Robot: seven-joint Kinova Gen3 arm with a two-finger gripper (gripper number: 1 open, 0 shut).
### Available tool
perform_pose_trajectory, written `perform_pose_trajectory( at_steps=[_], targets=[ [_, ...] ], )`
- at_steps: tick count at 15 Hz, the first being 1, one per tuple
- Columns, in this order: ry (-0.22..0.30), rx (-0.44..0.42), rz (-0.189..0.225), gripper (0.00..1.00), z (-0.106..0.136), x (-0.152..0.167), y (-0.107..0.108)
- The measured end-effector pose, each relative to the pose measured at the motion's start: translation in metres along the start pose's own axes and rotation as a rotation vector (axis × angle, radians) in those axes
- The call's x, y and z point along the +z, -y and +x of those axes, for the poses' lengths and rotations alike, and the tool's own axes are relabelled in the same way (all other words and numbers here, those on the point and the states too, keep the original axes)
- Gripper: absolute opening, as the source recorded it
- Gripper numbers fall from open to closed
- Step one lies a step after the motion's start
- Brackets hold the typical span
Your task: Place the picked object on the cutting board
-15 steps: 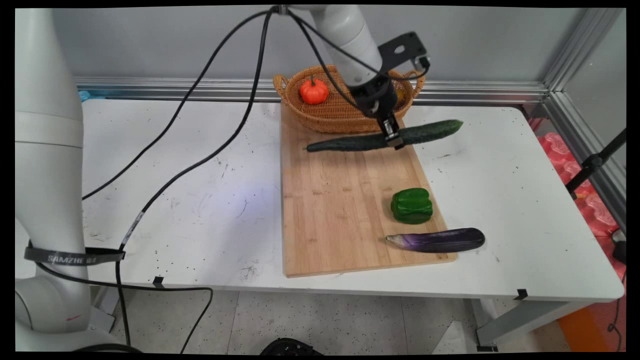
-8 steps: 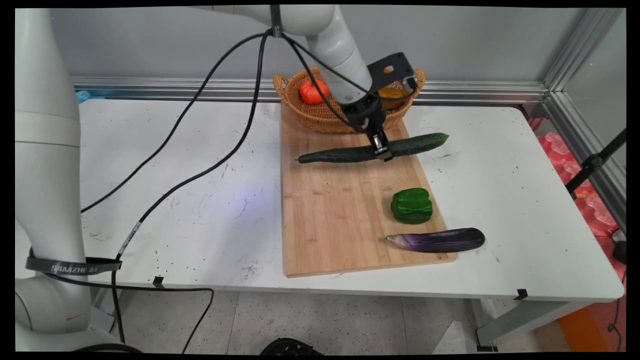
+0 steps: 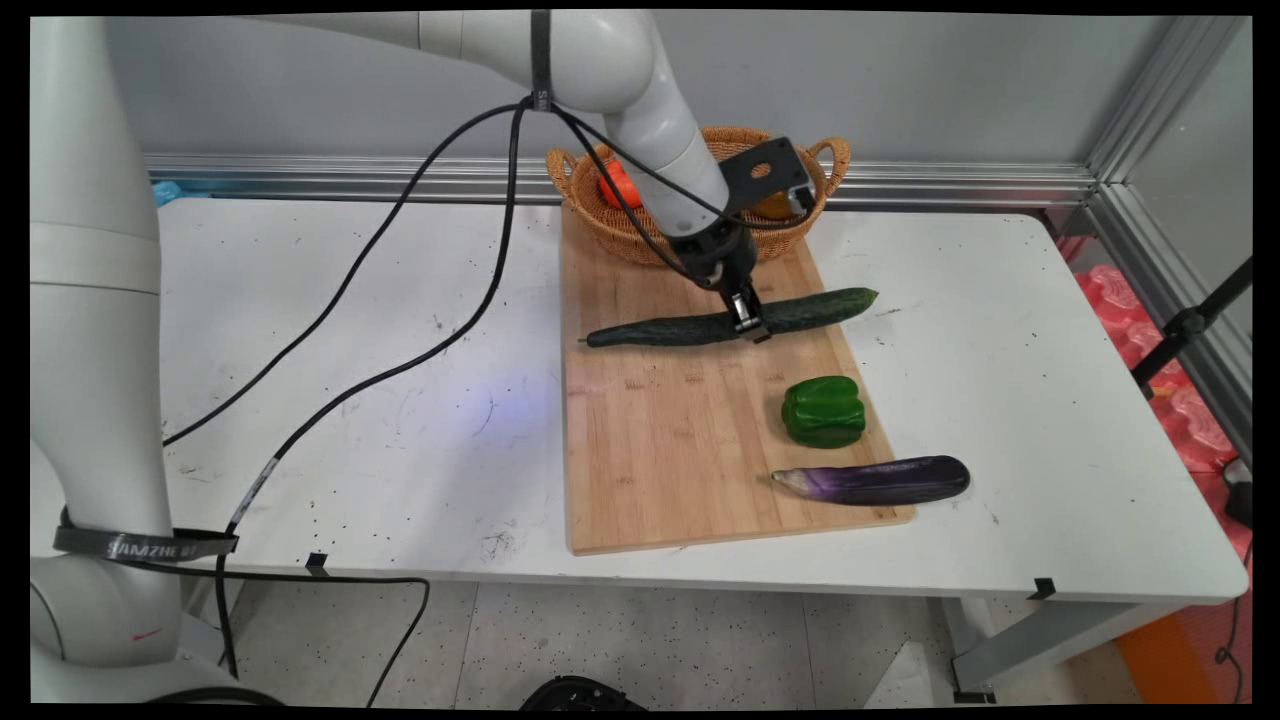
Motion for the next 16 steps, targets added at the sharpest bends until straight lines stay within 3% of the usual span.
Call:
perform_pose_trajectory(
  at_steps=[16],
  targets=[
    [-0.022, -0.037, -0.043, 0.0, -0.016, 0.021, -0.008]
  ],
)
